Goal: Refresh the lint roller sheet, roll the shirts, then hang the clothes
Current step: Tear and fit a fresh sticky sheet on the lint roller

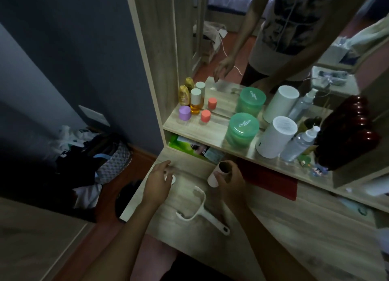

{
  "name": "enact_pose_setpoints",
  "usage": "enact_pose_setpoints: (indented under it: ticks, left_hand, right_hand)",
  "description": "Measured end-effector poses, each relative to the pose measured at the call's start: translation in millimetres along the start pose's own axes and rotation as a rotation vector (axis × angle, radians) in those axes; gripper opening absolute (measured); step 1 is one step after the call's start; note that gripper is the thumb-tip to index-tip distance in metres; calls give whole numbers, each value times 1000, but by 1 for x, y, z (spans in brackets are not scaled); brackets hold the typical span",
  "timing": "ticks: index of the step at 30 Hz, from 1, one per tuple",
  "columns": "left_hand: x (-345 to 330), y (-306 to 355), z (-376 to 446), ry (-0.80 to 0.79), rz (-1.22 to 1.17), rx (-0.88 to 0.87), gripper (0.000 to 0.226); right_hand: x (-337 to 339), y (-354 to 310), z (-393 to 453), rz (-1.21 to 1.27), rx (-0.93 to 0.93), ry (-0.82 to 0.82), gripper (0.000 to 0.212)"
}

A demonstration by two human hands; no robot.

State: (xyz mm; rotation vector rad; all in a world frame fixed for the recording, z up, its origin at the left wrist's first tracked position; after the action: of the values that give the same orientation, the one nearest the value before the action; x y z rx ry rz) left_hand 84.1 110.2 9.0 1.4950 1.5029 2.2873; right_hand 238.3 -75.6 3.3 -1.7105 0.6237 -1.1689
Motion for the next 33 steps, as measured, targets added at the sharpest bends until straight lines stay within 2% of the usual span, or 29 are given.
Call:
enact_pose_setpoints:
  ticks: [5,7,11,14,20,23,28,30,33]
  left_hand:
    - [21,-28,8,47,51,36,31]
    - [26,-43,10,40,93,68,29]
    - [23,-56,11,-18,103,120,32]
    - [5,-53,15,-107,109,64,39]
    - [-45,-62,27,-372,232,20,61]
    - [-58,-67,35,-462,397,-27,61]
    - [-62,-67,42,-426,385,-71,48]
    - [-58,-69,41,-368,276,-54,44]
    - [-40,-64,39,-189,50,28,38]
  right_hand:
    - [-16,-23,-9,241,-65,-117,63]
    - [-26,-26,-8,338,-148,-155,69]
    - [-47,-19,-10,497,-493,-250,37]
    - [-58,-8,-8,467,-587,-272,33]
    - [-65,-2,-5,348,-509,-341,34]
    - [-69,0,-3,304,-497,-377,40]
    - [-70,1,-8,302,-519,-381,44]
    - [-71,1,-9,262,-482,-397,42]
    - [-72,-4,-9,248,-416,-414,32]
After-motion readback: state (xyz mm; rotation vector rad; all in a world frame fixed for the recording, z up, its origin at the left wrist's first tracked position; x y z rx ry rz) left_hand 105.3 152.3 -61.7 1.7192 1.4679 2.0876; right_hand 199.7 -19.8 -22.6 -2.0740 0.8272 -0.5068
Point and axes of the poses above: each hand's wrist, its own z-axis towards the middle knuckle, its own x-axis out of the back of the hand, y = z × x, the point moved 4 cm from there along z, towards the middle knuckle, and after that the axes turned 2 degrees about -x, right-handed, at the moved point
